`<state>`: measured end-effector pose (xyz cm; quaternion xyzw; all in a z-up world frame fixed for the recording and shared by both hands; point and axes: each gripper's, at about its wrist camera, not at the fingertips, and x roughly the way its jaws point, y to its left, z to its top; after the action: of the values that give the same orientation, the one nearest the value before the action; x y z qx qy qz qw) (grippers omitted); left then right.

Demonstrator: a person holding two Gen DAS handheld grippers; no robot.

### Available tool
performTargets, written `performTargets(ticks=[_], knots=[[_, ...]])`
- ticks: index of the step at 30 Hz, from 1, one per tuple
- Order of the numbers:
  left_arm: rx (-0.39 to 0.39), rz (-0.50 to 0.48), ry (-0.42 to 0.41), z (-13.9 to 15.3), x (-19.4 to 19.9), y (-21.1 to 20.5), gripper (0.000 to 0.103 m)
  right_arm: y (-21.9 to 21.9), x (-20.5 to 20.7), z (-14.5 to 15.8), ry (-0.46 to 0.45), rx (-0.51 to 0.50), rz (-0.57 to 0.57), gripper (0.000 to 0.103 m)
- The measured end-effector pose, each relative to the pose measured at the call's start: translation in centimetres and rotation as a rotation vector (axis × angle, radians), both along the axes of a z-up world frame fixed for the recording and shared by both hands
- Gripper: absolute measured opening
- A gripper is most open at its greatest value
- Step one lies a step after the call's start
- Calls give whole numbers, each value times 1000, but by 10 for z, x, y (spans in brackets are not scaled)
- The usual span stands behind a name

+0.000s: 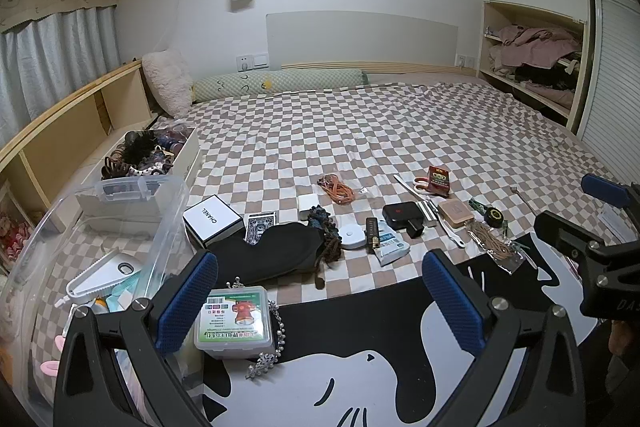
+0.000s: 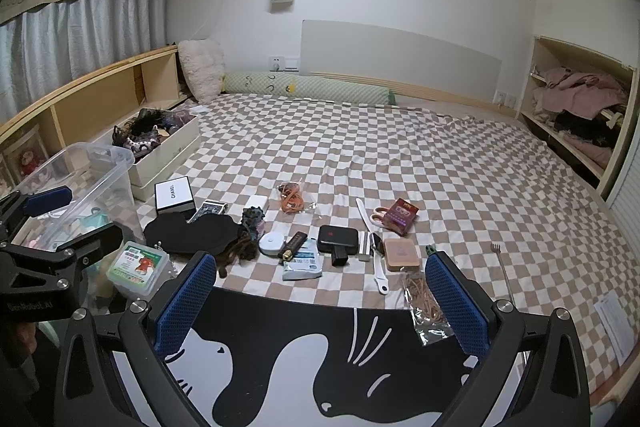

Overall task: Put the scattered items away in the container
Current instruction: 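Move both tools forward and down toward the black pouch and crocheted doll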

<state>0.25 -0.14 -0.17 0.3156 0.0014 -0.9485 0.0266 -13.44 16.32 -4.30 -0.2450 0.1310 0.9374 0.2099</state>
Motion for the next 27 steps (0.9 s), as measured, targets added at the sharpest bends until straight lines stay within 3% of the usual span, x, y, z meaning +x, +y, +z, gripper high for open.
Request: performTargets(ticks=[8, 20, 27], knots=[[6, 1, -3, 1, 3, 0, 103, 1, 4, 1, 8, -18, -4, 103], [81, -24, -53, 4, 18, 0, 103, -2, 18, 6, 8, -51, 1, 103], [97, -32, -119, -3, 26, -1, 103, -1, 31, 6, 6, -93, -12, 103]])
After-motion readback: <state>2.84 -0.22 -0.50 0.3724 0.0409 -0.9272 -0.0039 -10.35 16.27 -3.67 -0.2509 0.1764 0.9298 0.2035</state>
